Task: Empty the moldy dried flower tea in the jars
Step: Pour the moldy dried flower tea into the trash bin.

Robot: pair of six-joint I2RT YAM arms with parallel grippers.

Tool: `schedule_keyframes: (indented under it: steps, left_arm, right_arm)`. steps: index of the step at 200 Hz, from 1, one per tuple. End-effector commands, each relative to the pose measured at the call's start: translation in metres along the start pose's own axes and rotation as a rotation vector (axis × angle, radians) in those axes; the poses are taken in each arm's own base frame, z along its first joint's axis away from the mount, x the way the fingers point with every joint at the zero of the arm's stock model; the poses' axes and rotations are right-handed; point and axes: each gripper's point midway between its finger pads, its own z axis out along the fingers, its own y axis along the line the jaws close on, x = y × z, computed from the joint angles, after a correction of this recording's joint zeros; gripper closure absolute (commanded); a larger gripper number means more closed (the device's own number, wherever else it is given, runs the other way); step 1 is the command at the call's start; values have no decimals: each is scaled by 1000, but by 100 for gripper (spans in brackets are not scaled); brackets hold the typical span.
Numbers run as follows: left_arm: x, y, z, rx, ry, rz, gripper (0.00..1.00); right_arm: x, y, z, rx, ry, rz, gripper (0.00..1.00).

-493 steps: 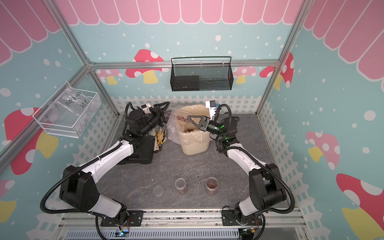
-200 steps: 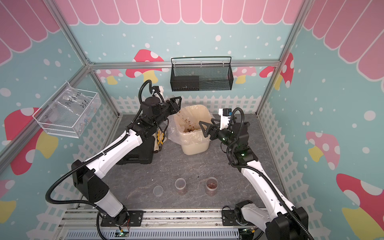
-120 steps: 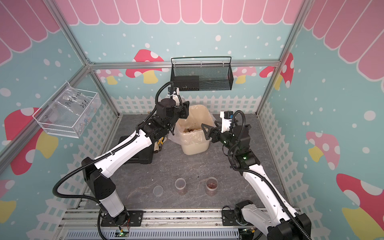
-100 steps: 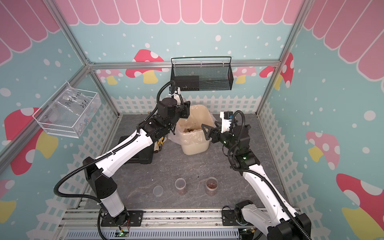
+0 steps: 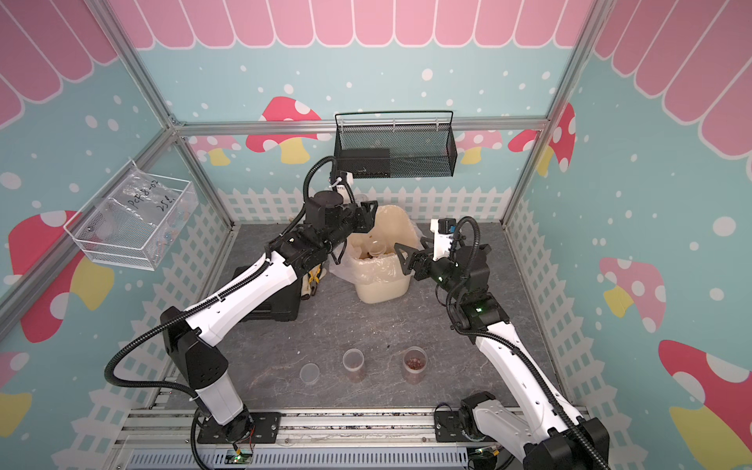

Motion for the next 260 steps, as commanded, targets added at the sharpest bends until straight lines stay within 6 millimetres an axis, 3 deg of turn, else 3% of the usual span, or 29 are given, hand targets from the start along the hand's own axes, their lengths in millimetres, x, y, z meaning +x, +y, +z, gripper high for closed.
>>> schedule_keyframes:
  steps: [1,24,46,67,83,88,96,109,118,132,141,153,162,166,173,195,200,215,236,253,260]
  left_arm:
    - [-17,-12,-19,-143,-81,207,100]
    - [-8,-5,-1,98,35,-133,100]
    - [-12,-11,-13,-126,-58,185,100]
    - [-5,-1,1,66,33,-95,100]
    - [-14,-8,-17,-233,-84,291,100]
    - [-14,-16,-18,-248,-103,341,100]
    - [-9,-19,-13,-161,-57,242,100]
    - [-3,-5,-2,9,25,-17,100]
    - [-10,-1,-6,-72,-23,65,100]
    - [-14,-17,-19,-205,-102,275,100]
    - [-9,-20,-14,-88,-40,144,100]
    - [-8,-8,-6,50,14,-72,100]
    - [-17,-6,-15,-82,-44,79,100]
    - [-17,-19,-20,-117,-65,217,100]
    - [-24,-23,-28,-236,-137,320,100]
    - [-16,-14,-12,4,-17,8,100]
    - [-16,-18,-13,7,-19,61,100]
    - [-26,-30,-29,-218,-148,335,100]
    - [-15,-19,-12,3,-19,40,100]
    - [-24,-28,-25,-138,-112,251,100]
    - [-25,-30,-27,-136,-128,232,100]
  right_arm:
    - [2,-1,-2,-1,1,-13,12]
    - [3,-2,-1,4,4,-13,12]
    - [4,-1,0,-6,9,-8,12]
    - [5,-1,0,-7,13,-10,12]
    - [6,-2,0,-5,15,-8,12]
    - [6,-1,0,-7,15,-7,12]
    - [6,-1,0,-11,16,-8,12]
    - [6,-1,1,-12,19,-7,12]
    - [7,-1,1,-13,20,-6,12]
    - [7,0,1,-15,21,-4,12]
    - [8,0,1,-17,22,-7,12]
    - [9,-1,1,-12,23,-8,12]
    - [9,-2,1,-11,24,-7,12]
    - [9,-2,1,-12,26,-8,12]
    - [9,-2,1,-13,26,-6,12]
    - [10,-2,2,-15,31,-8,12]
    - [11,-2,2,-14,32,-7,12]
    - [10,-2,2,-16,31,-5,12]
    - [12,-2,3,-18,35,-6,11]
    - [13,-2,3,-19,38,-4,11]
    - [12,-1,3,-21,37,-4,11]
